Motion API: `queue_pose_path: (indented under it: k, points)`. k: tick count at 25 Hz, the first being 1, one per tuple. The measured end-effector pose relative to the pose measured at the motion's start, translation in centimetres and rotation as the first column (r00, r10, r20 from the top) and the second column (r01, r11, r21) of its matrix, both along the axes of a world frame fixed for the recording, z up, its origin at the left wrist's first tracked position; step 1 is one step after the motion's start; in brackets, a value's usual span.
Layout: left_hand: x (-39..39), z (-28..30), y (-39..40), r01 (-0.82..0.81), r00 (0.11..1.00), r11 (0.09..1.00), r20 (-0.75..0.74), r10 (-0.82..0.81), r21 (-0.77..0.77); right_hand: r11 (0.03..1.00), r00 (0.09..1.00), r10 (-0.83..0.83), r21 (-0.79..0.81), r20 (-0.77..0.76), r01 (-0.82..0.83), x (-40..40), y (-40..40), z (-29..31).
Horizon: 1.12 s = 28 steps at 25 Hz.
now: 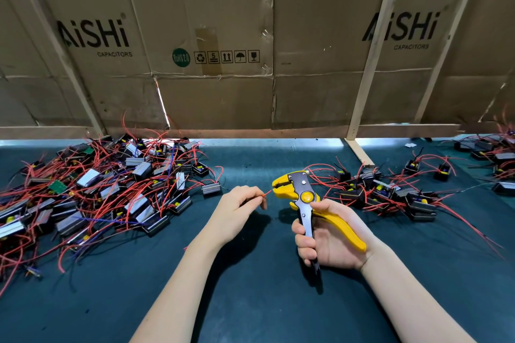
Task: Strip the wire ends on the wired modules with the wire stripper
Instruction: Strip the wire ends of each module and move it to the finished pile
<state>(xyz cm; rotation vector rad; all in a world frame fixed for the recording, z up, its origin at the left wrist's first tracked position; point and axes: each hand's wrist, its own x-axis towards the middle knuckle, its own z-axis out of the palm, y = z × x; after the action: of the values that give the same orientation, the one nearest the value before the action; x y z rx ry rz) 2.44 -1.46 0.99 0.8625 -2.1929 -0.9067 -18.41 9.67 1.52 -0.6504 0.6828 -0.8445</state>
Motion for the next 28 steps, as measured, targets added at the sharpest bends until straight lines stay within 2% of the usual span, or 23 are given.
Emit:
queue_pose_path:
  k: [8, 12, 15, 21, 28]
  points:
    - [0.1, -0.4, -0.4, 0.028, 1.000, 0.999, 0.009, -0.028, -0.017, 0.999, 0.999, 0.037, -0.008, -0.006, -0.037, 0.0, 0.1, 0.3]
    - [0.2, -0.4, -0.5, 0.036, 0.999, 0.999, 0.028, -0.036, -0.021, 1.000, 1.000, 0.000, 0.029, -0.020, 0.000, 0.0, 0.1, 0.4]
    - [0.1, -0.3, -0.3, 0.038, 0.999, 0.999, 0.015, -0.037, -0.021, 0.998, 0.997, -0.002, 0.059, -0.078, 0.007, -0.2, 0.1, 0.4]
    - [0.2, -0.3, -0.3, 0.039, 0.999, 0.999, -0.011, -0.039, -0.017, 1.000, 0.976, -0.007, -0.008, -0.216, 0.006, 0.1, 0.3, 0.7]
    - [0.1, -0.3, -0.2, 0.028, 0.999, 0.996, 0.037, -0.025, -0.080, 0.982, 0.959, -0.184, 0.002, -0.215, 0.189, 1.3, 0.2, 0.9]
